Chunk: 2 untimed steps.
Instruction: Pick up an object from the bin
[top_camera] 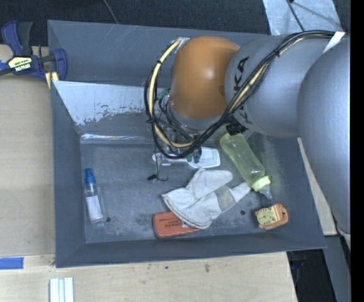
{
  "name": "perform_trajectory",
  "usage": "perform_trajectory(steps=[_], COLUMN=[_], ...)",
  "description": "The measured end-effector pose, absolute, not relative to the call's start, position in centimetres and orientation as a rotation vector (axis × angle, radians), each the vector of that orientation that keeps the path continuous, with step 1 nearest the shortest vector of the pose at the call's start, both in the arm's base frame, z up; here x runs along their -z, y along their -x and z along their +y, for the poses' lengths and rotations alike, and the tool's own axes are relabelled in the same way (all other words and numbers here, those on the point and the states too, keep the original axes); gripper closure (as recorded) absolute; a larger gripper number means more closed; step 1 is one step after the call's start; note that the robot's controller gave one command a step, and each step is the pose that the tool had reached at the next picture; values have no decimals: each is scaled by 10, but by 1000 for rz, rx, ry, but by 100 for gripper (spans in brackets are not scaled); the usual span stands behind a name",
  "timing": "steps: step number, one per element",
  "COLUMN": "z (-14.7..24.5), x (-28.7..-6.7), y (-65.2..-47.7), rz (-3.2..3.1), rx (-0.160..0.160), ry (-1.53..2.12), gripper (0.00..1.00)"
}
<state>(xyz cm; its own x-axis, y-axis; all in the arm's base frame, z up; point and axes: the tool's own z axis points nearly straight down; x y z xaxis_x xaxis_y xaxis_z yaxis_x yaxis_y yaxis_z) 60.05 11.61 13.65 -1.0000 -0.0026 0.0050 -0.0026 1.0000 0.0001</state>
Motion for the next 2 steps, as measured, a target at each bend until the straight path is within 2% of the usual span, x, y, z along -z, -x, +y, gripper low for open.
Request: perform_trajectory(steps=[1,2], z=[116,91], x=[-142,-124], y=[-602,-609], rz=[-3145,-3143], rx=[1,1], ry=[-1,-79], gripper=[0,0])
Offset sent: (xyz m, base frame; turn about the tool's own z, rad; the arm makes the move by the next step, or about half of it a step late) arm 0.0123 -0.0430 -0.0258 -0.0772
